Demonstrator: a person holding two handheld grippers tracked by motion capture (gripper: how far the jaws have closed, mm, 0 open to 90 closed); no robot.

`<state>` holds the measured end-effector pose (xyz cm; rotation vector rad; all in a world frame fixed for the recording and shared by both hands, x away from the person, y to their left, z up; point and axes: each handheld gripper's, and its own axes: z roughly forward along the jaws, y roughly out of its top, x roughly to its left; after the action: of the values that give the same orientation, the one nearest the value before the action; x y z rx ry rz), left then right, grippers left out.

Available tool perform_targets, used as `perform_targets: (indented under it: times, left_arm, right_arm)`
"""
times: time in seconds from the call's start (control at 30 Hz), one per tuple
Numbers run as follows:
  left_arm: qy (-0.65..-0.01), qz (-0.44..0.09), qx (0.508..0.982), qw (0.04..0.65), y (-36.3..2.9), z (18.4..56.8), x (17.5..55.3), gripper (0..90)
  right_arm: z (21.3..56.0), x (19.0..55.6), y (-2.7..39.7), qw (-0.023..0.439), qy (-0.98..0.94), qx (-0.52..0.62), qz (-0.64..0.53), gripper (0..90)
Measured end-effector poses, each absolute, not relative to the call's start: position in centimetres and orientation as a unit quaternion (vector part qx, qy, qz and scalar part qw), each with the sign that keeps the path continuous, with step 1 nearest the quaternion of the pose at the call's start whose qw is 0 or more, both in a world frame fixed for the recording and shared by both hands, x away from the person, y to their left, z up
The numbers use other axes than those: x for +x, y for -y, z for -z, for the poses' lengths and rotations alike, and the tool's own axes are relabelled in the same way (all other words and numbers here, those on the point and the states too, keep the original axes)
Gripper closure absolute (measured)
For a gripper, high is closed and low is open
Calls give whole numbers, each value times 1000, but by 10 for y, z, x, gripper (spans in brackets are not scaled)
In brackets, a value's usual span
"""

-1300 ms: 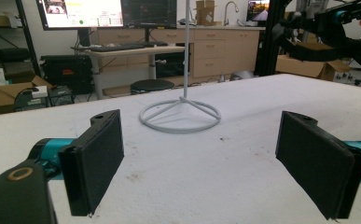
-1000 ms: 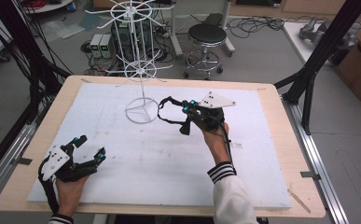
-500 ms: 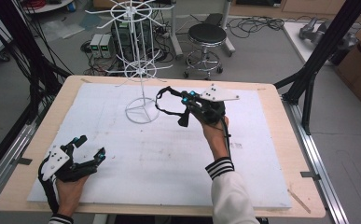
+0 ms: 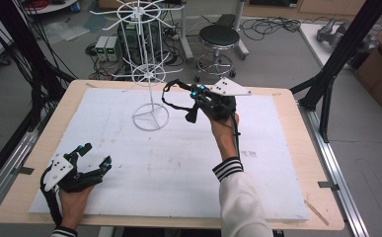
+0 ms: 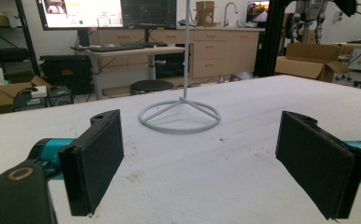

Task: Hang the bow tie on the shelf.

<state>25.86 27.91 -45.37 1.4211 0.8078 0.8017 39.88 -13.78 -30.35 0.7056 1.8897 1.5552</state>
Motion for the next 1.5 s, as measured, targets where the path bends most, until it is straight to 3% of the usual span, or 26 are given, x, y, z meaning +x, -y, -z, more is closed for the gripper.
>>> perform_targets:
  times: [0.37,0.93,0.97,1.03,1.1,1.2,1.3,1.37,1.5]
  left_arm:
    - [-352,-346,614,616,-280,454,259,155]
    - [-352,-344,614,617,-280,454,259,155]
    - [-352,-344,614,617,-280,454,259,155]
    - [-353,-343,616,615,-280,454,259,155]
    - [-354,-343,617,614,-280,454,260,155]
    - [-355,-342,617,614,-279,453,260,154]
    - [-353,-344,619,611,-279,453,260,155]
    - [-353,-345,618,611,-278,453,260,155]
    - [-355,-348,620,608,-278,453,259,155]
  right_arm:
    - [308,423,126,291,-713,280,-573,871]
    - [329,440,112,253,-744,287,-547,851]
    - [330,440,111,248,-748,286,-544,829]
    - [332,440,109,245,-760,287,-529,685]
    - [334,441,109,229,-772,280,-523,643]
    - [334,439,110,226,-781,278,-511,361]
    - [333,436,115,214,-785,287,-505,148]
    - [330,432,121,186,-786,301,-507,111]
    - [326,410,142,195,-789,285,-508,110]
